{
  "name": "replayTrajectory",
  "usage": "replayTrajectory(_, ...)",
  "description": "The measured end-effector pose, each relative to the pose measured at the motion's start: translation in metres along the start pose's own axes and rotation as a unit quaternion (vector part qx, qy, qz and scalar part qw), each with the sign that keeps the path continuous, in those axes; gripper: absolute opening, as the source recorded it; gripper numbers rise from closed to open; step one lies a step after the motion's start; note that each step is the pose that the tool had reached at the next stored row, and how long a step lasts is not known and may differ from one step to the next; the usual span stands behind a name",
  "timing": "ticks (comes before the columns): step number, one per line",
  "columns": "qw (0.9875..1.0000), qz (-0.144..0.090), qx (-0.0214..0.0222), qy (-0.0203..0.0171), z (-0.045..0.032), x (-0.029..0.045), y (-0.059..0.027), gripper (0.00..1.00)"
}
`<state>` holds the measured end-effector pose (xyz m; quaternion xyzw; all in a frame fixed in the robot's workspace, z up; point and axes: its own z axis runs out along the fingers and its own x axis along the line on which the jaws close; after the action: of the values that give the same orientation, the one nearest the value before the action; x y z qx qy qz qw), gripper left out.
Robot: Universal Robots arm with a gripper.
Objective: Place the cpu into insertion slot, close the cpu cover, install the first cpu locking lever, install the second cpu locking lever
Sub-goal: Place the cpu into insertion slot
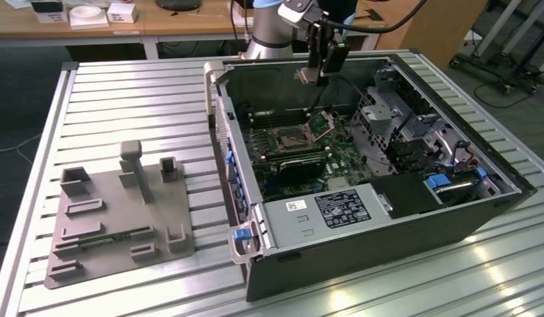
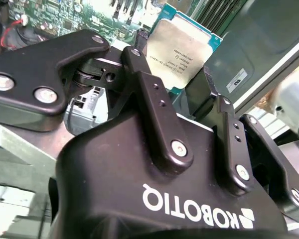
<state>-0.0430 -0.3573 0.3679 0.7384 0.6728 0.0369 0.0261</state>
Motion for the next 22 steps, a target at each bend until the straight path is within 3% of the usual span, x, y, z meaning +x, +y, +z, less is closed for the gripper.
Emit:
replayTrajectory(15, 1.0, 0.008, -0.0002, -0.0008, 0.0001, 0.0, 0.0, 0.54)
replayTrajectory(22, 0.9998, -0.018, 0.0003, 0.0017, 0.0014, 0.0, -0.0001, 0.54)
